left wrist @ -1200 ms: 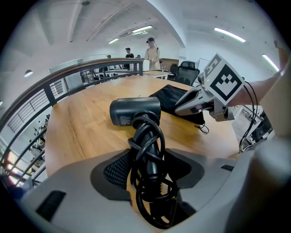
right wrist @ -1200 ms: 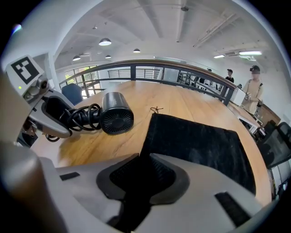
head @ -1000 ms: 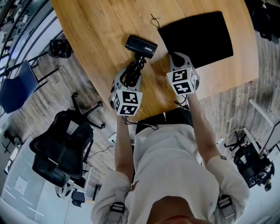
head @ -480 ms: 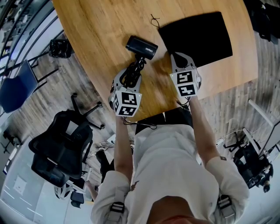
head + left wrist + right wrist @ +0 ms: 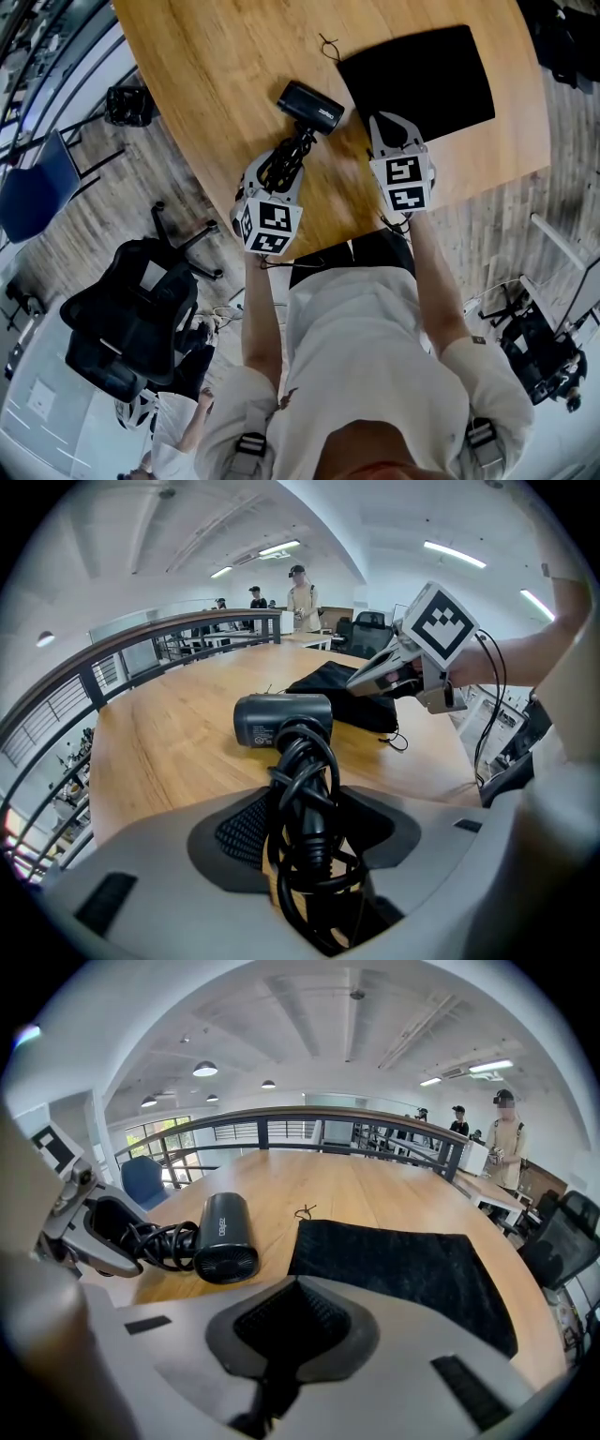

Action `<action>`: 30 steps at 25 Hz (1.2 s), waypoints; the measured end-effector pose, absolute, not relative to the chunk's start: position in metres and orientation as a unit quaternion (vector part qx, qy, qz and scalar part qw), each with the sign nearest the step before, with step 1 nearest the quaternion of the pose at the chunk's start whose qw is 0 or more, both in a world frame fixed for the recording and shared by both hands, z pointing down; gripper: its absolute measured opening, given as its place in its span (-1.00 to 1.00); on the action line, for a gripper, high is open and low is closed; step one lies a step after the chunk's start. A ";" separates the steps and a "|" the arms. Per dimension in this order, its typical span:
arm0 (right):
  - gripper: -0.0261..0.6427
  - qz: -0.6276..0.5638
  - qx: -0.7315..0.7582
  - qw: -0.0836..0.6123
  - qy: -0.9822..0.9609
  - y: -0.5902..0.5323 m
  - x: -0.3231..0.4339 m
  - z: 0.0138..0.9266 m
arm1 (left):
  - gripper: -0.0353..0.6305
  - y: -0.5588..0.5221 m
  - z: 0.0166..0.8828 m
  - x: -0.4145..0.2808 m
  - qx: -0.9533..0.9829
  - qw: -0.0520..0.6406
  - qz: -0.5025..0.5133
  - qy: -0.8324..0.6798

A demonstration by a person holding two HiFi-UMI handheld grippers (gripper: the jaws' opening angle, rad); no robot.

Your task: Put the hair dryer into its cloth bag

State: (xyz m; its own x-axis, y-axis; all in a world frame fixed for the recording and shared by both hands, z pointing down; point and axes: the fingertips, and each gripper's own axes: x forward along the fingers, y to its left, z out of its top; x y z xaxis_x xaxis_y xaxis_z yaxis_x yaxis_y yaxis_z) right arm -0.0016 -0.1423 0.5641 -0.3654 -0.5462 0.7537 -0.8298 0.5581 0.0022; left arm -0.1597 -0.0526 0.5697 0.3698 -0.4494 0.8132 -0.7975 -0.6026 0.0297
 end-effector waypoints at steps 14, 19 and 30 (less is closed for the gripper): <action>-0.86 0.176 0.436 0.351 -0.810 -0.136 0.000 0.540 | -0.18 -0.036 0.558 -0.146 0.822 0.211 0.395 -0.351; -0.86 0.171 0.434 0.347 -0.814 -0.134 0.003 0.536 | -0.19 -0.033 0.554 -0.135 0.831 0.210 0.390 -0.336; -0.86 0.158 0.429 0.341 -0.821 -0.127 0.001 0.528 | -0.19 -0.031 0.547 -0.119 0.846 0.202 0.382 -0.312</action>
State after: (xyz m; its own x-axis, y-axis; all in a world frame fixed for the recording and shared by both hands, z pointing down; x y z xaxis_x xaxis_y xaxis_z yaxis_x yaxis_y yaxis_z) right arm 0.0014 -0.1274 0.5277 -0.3982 -0.5972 0.6963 -0.8130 0.5813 0.0335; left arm -0.1192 -0.0312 0.5471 0.5133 -0.3727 0.7731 -0.6817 -0.7243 0.1035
